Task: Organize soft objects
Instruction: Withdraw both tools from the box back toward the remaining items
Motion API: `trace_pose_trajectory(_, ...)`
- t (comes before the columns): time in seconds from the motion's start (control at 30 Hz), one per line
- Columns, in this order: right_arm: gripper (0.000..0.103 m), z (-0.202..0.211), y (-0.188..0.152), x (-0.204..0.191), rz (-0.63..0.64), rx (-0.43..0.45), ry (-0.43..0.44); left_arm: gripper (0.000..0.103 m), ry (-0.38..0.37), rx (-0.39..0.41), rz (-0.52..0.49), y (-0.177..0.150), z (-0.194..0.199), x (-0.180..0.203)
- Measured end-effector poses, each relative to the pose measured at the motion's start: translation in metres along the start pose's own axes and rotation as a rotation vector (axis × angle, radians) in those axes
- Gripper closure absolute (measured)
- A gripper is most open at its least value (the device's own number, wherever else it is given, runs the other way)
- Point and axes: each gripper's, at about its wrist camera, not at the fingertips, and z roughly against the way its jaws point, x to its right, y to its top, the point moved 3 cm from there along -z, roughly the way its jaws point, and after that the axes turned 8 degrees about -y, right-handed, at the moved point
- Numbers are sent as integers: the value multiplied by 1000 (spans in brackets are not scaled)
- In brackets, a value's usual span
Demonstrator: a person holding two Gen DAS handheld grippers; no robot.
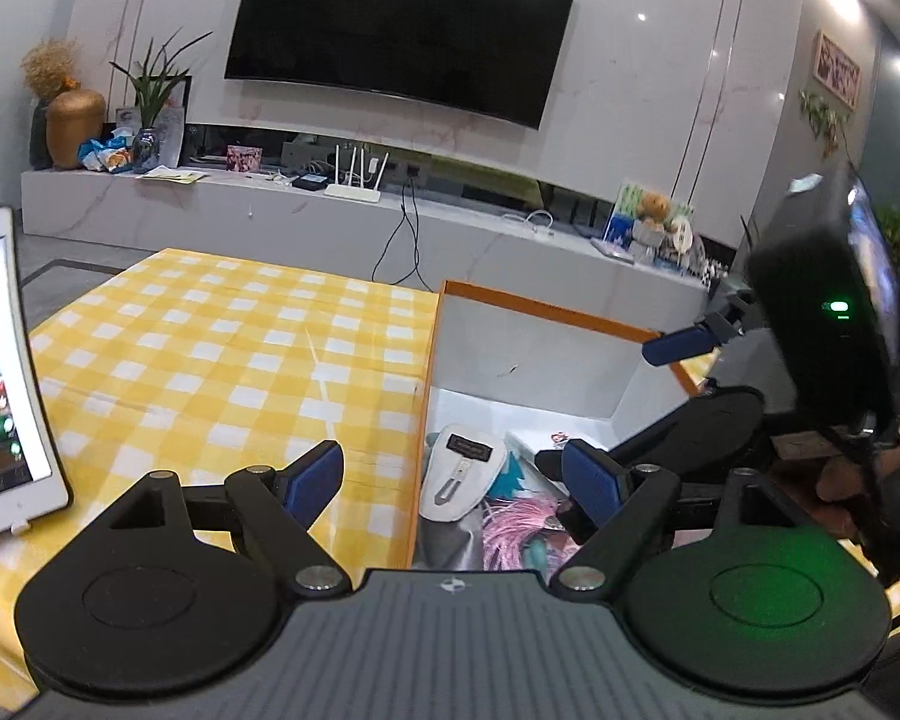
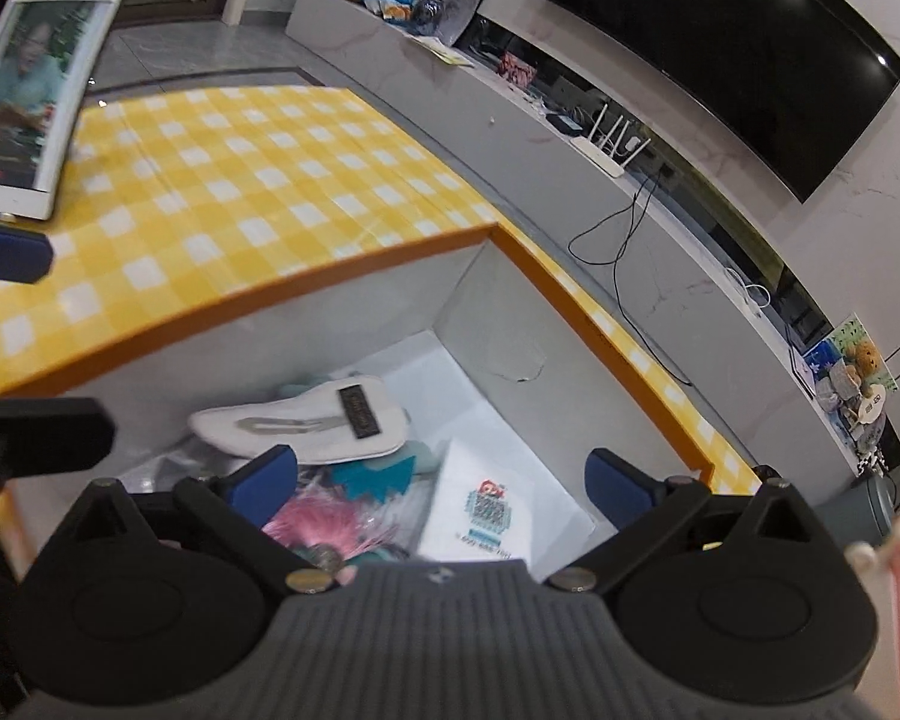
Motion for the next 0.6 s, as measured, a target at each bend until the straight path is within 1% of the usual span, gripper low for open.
trace_pose_trajectory(0.07, 3, 13, -3, 0, -14, 8, -4, 6, -5, 15, 17, -2, 6, 1)
trace_pose_trajectory(0.17, 3, 32, -11, 1, -45, 22, 1, 6, 8, 35, 48, -4, 11, 1)
trace_pose_trajectory(0.23, 3, 46, -20, 3, -65, 30, 9, 6, 3, 45, 51, -5, 15, 5)
trace_pose_trajectory(0.27, 3, 53, -25, 4, -65, 34, -1, 6, 0, 49, 51, -6, 16, 7)
trace_pose_trajectory(0.37, 3, 71, -41, 12, -105, 41, -10, 6, -8, 40, 61, -11, 19, 17)
trace_pose_trajectory(0.5, 3, 90, -68, 30, -213, 28, -19, 6, -41, 39, 61, -16, 24, 37)
trace_pose_trajectory(0.6, 3, 104, -87, 47, -247, 29, -55, 6, -80, 42, 55, -21, 28, 56)
